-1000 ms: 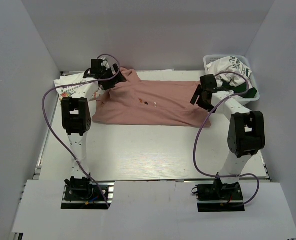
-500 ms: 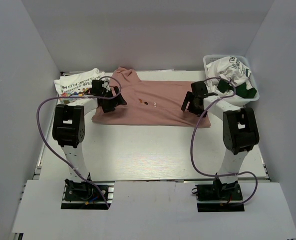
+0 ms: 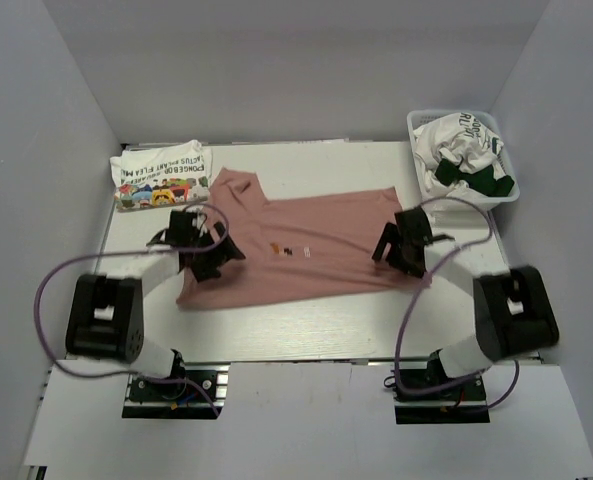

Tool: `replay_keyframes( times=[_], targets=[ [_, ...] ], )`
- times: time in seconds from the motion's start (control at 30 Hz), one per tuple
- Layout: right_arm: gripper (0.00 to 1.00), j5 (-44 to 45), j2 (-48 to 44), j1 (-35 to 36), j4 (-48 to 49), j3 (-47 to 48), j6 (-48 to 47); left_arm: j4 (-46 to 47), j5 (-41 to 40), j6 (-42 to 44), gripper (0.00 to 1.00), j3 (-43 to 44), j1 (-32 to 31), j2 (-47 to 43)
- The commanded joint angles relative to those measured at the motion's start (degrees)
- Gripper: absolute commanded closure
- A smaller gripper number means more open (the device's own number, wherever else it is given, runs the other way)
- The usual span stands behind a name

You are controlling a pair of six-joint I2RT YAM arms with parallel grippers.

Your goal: Fold and stack the t-shirts

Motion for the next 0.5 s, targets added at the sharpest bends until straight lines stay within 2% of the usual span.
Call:
replay_keyframes(
  times=[0.0, 0.03, 0.1, 0.13, 0.23, 0.37, 0.47],
  targets=[
    [0.10, -0.1, -8.1, 1.5, -10.2, -11.7, 3.9, -11.0, -2.3, -2.4, 0.01, -8.8, -0.7, -11.1],
    [0.10, 0.2, -15.4, 1.8, -11.3, -14.0, 5.0, -12.9, -1.3, -3.2, 0.01, -9.7, -0.7, -13.5],
    [0.10, 1.4, -20.0, 2.3, -16.2, -15.8, 4.8, -14.8, -0.7, -3.7, 0.01, -11.1, -1.2, -17.7],
    [0.10, 2.3, -26.1, 2.7, -17.7, -15.5, 4.9, -16.4, -0.7, -3.7, 0.01, -10.0, -1.9, -20.9],
    [0.10, 5.7, -31.0, 2.8, -20.4, -12.3, 3.4, -19.8, -6.1, -3.7, 0.01, -3.7, -1.9, -22.5],
    [0.10, 7.3, -28.8, 2.6, -15.9, -5.0, 1.6, -19.5, -13.6, -2.5, 0.01, 7.4, -2.4, -18.0],
    [0.10, 8.3, -23.7, 2.4, -10.7, -0.1, 0.9, -17.6, -15.6, -1.0, 0.01, 16.7, -1.3, -8.9]
  ],
)
